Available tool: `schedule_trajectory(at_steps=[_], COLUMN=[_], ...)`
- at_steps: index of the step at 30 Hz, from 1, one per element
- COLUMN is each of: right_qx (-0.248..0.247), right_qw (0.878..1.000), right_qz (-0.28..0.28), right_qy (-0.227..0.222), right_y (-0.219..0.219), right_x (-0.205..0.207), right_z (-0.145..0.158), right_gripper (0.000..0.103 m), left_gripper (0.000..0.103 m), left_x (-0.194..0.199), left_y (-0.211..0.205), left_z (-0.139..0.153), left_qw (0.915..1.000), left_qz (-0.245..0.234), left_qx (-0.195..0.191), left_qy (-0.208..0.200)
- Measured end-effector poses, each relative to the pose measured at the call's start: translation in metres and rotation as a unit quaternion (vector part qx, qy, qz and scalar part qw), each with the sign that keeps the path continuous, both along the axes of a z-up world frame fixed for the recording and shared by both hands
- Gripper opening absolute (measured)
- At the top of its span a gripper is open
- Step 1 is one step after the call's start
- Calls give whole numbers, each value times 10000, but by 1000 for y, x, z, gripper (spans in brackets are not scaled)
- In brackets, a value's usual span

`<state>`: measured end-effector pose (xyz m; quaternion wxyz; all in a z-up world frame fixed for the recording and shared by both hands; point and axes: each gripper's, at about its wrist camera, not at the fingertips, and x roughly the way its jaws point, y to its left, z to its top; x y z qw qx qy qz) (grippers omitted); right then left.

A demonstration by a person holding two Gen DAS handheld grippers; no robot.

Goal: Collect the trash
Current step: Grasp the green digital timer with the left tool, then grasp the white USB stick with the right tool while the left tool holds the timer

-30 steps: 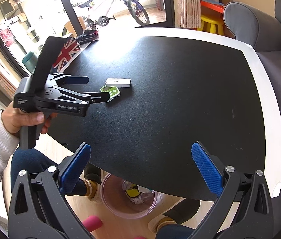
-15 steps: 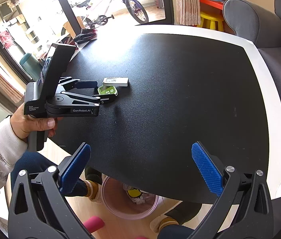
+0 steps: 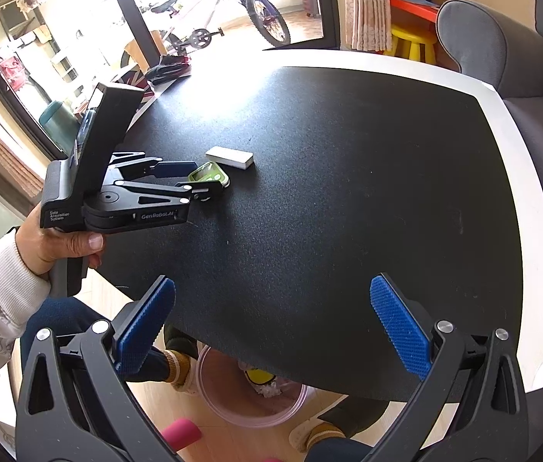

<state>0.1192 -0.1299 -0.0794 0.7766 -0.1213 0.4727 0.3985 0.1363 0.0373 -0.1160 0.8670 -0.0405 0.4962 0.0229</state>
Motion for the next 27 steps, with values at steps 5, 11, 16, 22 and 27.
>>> schedule_trajectory(at_steps=[5,11,16,22,27], right_qx=[-16,-111,-129,-203,-270], right_qw=[10000,9996,9989,9973,9952], right_qz=[71,247,419,664,890], right_qy=[-32,-115,-156,-242,-304], right_y=[10,30,50,79,105], right_x=[3,13,26,42,54], right_z=[1,1,-1,-9,-16], right_gripper=[100,100,100,100,99], left_gripper=[48,48,48,48,48], left_x=[-7,-18,-25,-31,-36], left_y=[5,18,28,39,49], left_z=[12,25,28,31,31], left_qw=[10000,9997,9993,9987,9981], left_qz=[47,225,371,482,571], left_qx=[-24,-59,-78,-148,-183], left_qy=[-56,-91,-58,-87,-106])
